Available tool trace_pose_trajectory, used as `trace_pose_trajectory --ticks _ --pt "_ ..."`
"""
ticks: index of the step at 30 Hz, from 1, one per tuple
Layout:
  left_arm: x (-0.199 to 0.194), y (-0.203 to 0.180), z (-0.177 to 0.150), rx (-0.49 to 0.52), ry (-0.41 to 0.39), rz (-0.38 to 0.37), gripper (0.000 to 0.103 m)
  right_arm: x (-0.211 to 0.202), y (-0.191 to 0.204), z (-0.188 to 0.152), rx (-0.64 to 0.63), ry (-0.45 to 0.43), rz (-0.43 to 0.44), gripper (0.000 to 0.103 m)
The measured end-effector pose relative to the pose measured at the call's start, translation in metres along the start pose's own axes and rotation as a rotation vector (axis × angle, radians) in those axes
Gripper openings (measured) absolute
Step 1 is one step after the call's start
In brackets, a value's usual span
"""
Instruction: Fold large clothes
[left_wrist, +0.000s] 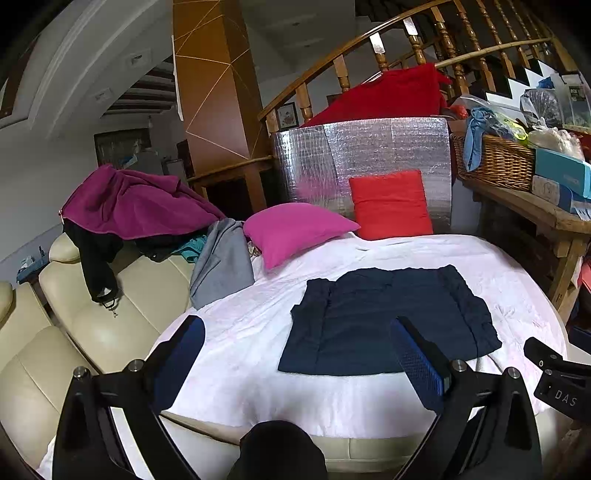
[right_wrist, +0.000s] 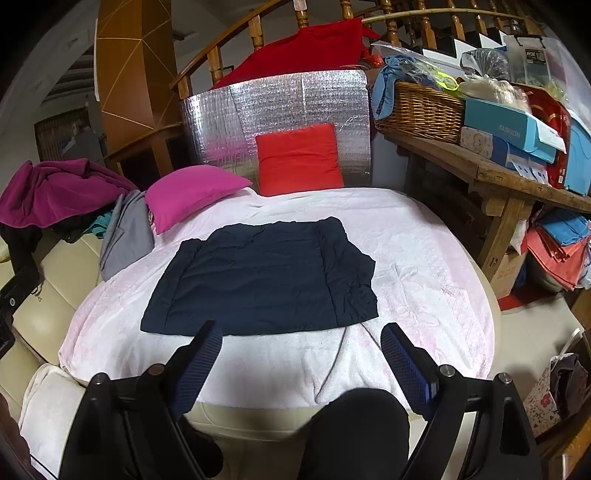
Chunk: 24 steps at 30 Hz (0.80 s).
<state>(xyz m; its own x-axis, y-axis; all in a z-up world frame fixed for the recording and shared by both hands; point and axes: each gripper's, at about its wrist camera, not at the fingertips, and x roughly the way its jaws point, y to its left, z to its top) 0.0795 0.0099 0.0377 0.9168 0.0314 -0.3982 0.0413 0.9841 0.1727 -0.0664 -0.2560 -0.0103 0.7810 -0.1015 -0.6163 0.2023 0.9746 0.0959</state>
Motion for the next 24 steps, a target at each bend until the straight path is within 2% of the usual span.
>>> trace_pose_trajectory --ticks 24 --pt "0.0006 0.0028 -0.0016 -0.018 0.007 0.010 0.100 0.0018 0.0008 0.0008 0.002 0.006 0.005 0.090"
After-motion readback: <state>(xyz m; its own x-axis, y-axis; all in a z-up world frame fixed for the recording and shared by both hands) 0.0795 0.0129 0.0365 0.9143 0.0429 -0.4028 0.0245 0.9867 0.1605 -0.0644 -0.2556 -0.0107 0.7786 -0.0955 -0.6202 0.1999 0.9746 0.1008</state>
